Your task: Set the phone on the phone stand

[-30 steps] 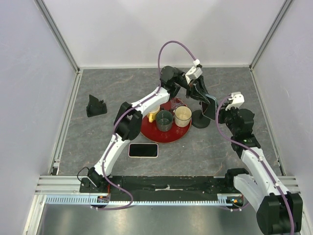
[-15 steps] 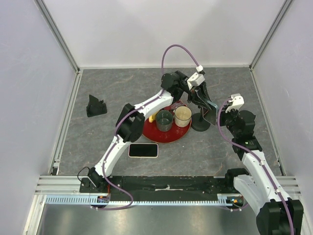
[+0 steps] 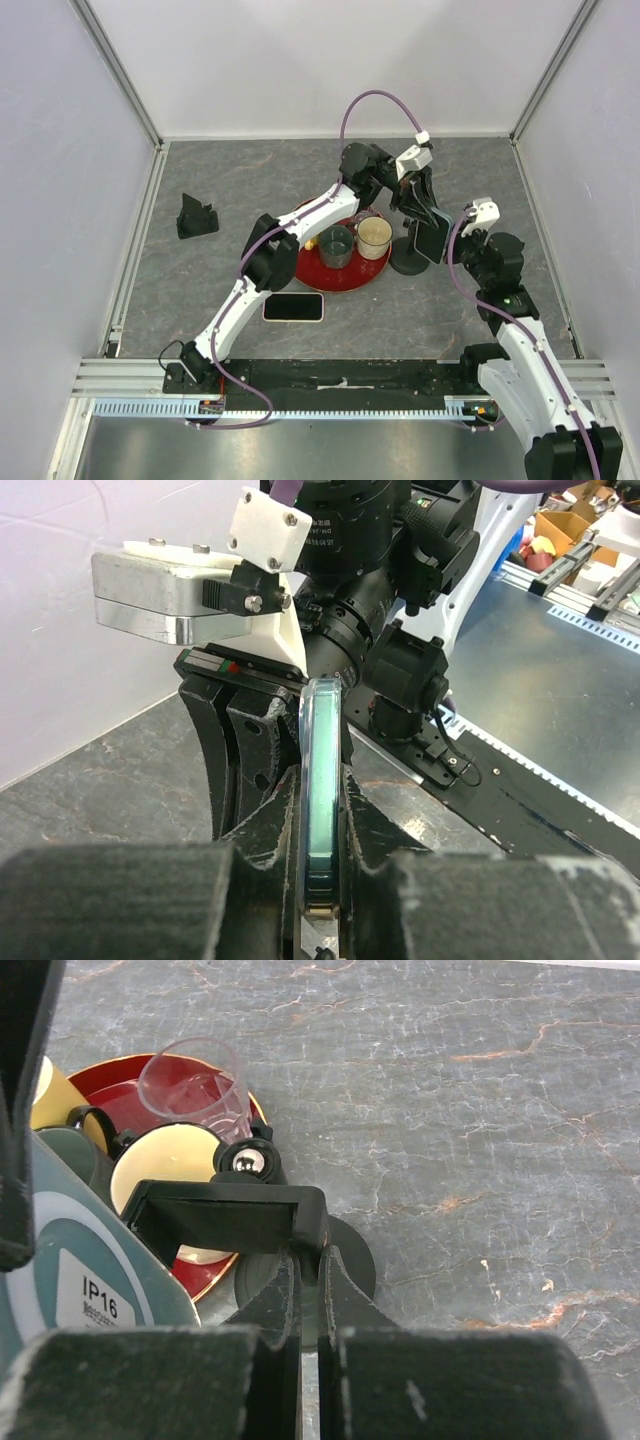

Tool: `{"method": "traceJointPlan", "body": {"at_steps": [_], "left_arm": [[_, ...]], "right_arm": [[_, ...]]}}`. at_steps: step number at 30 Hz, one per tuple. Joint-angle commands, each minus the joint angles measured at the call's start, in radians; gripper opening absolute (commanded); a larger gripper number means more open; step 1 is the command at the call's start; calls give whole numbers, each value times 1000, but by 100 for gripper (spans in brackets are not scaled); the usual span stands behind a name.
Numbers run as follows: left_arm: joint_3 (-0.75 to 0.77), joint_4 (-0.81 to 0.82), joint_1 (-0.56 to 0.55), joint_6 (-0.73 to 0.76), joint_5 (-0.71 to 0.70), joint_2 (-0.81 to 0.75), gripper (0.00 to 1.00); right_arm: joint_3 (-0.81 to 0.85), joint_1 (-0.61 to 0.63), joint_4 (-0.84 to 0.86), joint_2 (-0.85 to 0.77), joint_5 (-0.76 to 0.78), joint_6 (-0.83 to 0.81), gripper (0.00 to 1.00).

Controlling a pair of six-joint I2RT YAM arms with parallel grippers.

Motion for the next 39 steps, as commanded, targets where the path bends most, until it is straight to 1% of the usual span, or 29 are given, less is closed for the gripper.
{"method": "traceJointPlan", "body": {"at_steps": [1,3,6,8,9,11,17,19,23,27,30,31,32,33,39], "left_arm": [[24,175,-85,-71,100,-13,2],[-2,186,-96,-62,97,-32,2],[-31,193,-102,-68,102,-39,2],[-48,242,-104,-103,103,-42,2],[-57,305,-104,-135,102,-48,2],[-78,319,-104,-140,97,-53,2],[-80,308,-88,-102,69,-38,2],[-72,264,-82,-67,72,-27,2],[-59,253,-50,-25,59,-6,2],[-45,209,-33,30,69,8,2],[-49,288,-21,1,73,20,2],[-51,343,-10,-58,66,31,2],[-54,432,-3,-86,48,33,2],[-52,464,1,-108,46,36,2],[-66,468,34,-106,43,27,2]], "right_arm": [[6,49,46,-77,-201,142,0],[10,49,25,-105,-219,120,0],[-1,49,14,-140,-245,134,0],[-4,49,0,-163,-250,137,0],[-9,49,-5,-174,-250,142,0],[-15,49,-15,-203,-244,143,0],[-35,49,-5,-203,-235,145,0],[-40,49,-3,-202,-228,143,0],[-44,49,-2,-214,-209,143,0],[-44,49,3,-200,-213,145,0],[-50,49,3,-205,-210,154,0],[-52,49,0,-208,-207,154,0],[-52,49,-6,-212,-198,155,0],[-55,49,-6,-226,-190,157,0],[-53,49,-9,-214,-193,149,0]]}}
